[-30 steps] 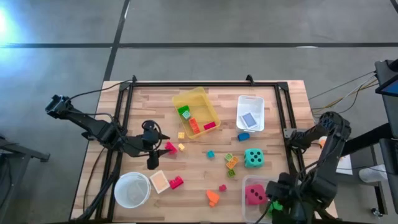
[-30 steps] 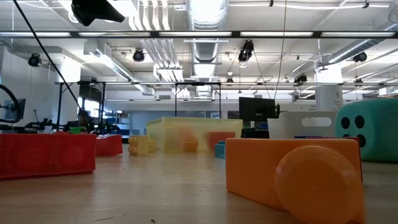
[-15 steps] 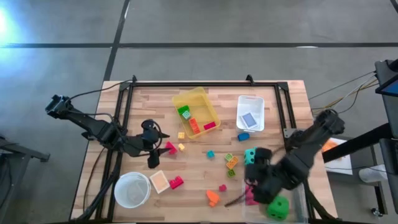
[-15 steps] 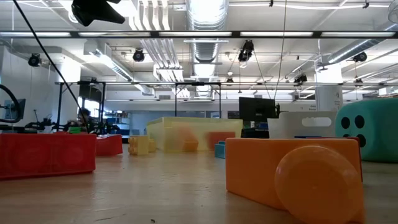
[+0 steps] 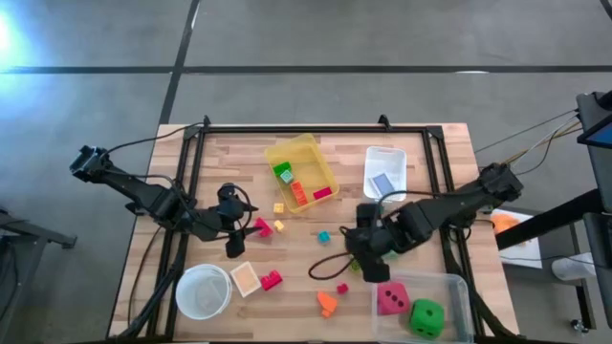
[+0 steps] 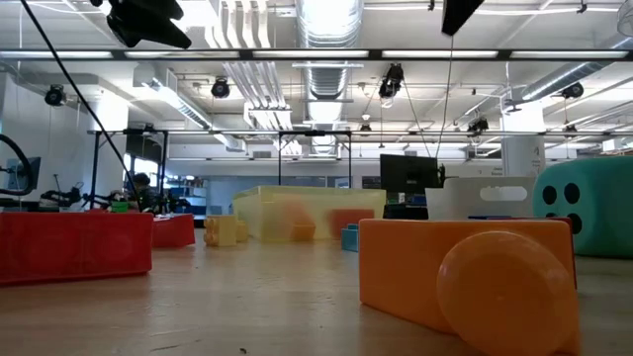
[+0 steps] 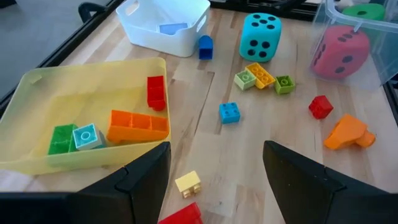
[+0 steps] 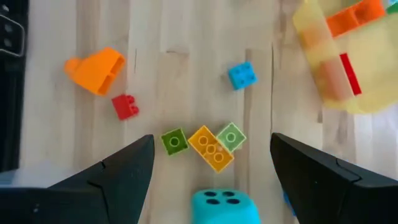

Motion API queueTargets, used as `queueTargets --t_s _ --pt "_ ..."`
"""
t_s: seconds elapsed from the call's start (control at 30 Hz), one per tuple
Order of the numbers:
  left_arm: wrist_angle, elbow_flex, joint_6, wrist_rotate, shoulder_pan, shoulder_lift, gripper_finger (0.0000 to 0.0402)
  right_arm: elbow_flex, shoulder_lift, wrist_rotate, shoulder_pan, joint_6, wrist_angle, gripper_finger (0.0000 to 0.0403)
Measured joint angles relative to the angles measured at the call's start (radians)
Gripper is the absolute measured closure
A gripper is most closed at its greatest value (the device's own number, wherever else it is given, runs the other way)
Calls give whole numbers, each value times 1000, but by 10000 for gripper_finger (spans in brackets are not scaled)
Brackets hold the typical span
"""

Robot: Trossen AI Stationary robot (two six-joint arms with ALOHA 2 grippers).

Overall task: Pick & Place Toys
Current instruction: Put the light green game piece into the yellow bin

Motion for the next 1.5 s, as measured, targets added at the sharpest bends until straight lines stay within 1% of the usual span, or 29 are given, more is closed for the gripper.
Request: queueTargets --t_s 0.13,0.3,0.43,0.5,0.57,0.67,0.8,1.1,1.27,1.5 --pt "-24 0 -32 0 0 0 144 -63 17 -27 -57 -58 27 90" --pt "-31 0 -51 4 0 0 144 -120 88 -120 -105 -136 57 90" --pt "-34 0 -51 4 0 0 144 -128 168 -125 -124 -163 57 90" --pt "-34 0 -50 4 0 0 144 -123 202 -118 -139 -102 58 90" --pt "-34 0 -50 4 0 0 144 -116 231 -120 -156 46 70 90" --pt "-34 0 -50 4 0 0 144 -117 270 -177 -175 238 68 90" --pt "-34 0 -50 4 0 0 144 -117 312 -196 -180 354 61 90" --pt "-34 0 -50 7 0 0 144 -117 401 -186 -200 412 66 90" --pt "-34 0 -50 7 0 0 144 -117 407 -164 -213 413 67 90" --pt "-34 0 -50 7 0 0 144 -117 407 -168 -223 390 71 90"
